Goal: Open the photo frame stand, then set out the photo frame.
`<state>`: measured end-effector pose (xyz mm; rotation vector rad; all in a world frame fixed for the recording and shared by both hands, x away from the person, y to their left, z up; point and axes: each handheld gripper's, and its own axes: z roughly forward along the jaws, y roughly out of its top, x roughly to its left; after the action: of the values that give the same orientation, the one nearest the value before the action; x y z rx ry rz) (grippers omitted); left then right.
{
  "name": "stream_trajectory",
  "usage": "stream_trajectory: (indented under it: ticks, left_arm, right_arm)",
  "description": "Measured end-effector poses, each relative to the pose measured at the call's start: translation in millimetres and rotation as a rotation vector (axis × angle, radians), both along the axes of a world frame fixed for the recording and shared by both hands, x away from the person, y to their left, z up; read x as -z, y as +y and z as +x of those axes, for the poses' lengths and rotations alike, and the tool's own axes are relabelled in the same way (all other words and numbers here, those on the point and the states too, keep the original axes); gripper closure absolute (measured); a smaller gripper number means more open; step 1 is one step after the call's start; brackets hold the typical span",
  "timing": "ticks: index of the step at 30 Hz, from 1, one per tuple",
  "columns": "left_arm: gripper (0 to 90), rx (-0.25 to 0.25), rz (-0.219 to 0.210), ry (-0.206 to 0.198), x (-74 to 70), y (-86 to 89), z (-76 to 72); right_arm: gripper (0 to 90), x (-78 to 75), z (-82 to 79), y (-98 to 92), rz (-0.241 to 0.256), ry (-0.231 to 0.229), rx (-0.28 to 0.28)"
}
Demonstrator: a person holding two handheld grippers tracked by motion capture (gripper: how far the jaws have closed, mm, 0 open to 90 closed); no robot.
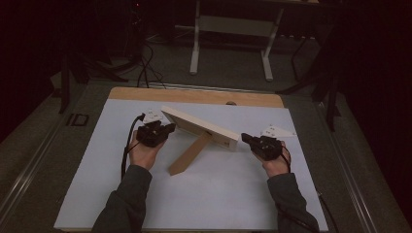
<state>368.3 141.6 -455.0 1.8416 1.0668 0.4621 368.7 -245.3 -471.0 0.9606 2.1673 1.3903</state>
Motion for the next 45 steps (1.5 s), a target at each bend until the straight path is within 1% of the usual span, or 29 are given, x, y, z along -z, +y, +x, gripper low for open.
stream_trajectory:
  ticks: [4, 9, 18, 25, 35, 45]
  left_arm:
    - [90.0, -0.007, 0.002, 0.001, 1.2, 0.6, 1.7]
    - [90.0, -0.015, -0.010, -0.002, 2.1, 2.6, 4.7]
    - [90.0, -0.010, -0.021, -0.011, 1.7, 2.2, 7.1]
    - [90.0, -0.012, -0.018, -0.005, 3.7, -1.4, 11.2]
    - [90.0, -0.002, -0.004, -0.001, 5.6, -9.9, 13.6]
    - [90.0, -0.011, -0.005, 0.003, 6.2, -8.7, 16.9]
  right_arm:
    - [89.7, -0.6, 0.7, 1.3, 0.000, -0.001, 0.001]
    - [89.6, -0.8, 1.8, 1.4, -0.003, 0.002, 0.001]
    - [89.6, -0.9, 6.4, 3.9, 0.012, 0.009, 0.003]
    - [89.7, 3.3, 10.5, 8.1, 0.016, 0.028, -0.002]
    - [89.7, 6.2, 12.4, 9.9, 0.024, 0.041, -0.012]
    - [89.7, 8.7, 14.1, 13.5, 0.020, 0.049, -0.023]
